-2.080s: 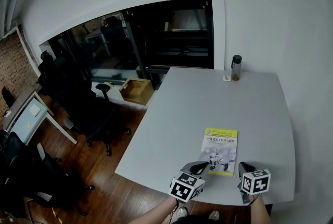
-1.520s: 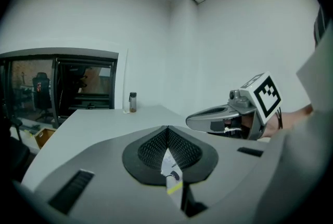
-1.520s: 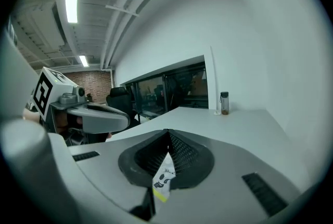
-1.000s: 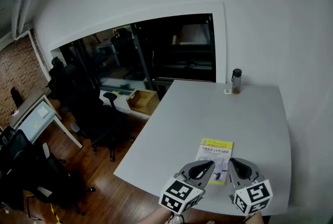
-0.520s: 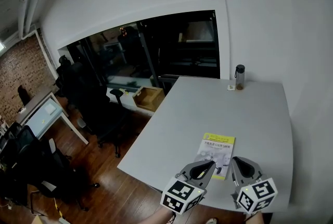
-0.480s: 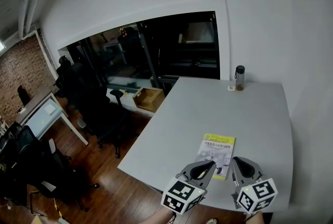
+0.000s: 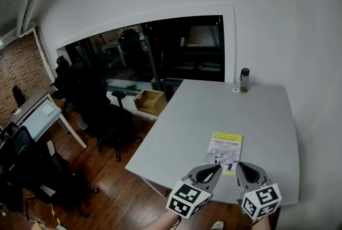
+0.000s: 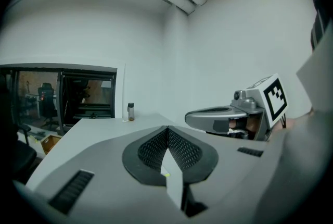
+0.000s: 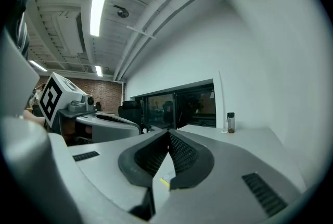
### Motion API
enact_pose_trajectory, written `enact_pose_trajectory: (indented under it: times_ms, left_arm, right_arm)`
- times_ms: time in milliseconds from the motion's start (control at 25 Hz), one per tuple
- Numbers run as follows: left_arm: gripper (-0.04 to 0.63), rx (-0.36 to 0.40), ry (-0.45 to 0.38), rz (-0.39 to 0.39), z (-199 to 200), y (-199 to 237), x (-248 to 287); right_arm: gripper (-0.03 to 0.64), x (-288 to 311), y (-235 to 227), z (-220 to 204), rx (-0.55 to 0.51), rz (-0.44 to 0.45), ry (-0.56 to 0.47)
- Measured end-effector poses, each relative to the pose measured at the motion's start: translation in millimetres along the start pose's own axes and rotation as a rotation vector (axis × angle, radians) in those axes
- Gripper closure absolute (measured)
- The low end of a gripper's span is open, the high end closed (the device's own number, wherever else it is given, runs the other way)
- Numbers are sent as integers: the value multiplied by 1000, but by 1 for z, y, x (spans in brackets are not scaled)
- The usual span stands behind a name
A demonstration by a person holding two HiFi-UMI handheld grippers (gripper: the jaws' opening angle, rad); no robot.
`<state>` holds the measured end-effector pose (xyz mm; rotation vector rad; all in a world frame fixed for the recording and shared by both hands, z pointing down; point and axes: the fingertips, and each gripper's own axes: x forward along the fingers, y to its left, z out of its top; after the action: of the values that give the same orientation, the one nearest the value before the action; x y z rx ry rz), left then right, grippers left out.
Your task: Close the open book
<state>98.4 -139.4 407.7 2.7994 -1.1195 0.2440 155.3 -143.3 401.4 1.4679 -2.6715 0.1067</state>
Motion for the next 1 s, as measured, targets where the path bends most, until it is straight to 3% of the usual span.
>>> enact_pose_trajectory:
  times_ms: [440,1000]
  left_arm:
    - [591,11,-19,-34,-5,-13,-40]
    - [591,21,-41,-40,2,-15,-56]
  right_arm:
    - [614,-26,47,8,-17,-8,-5]
    - [614,-31,62,14,-31,-2,-16]
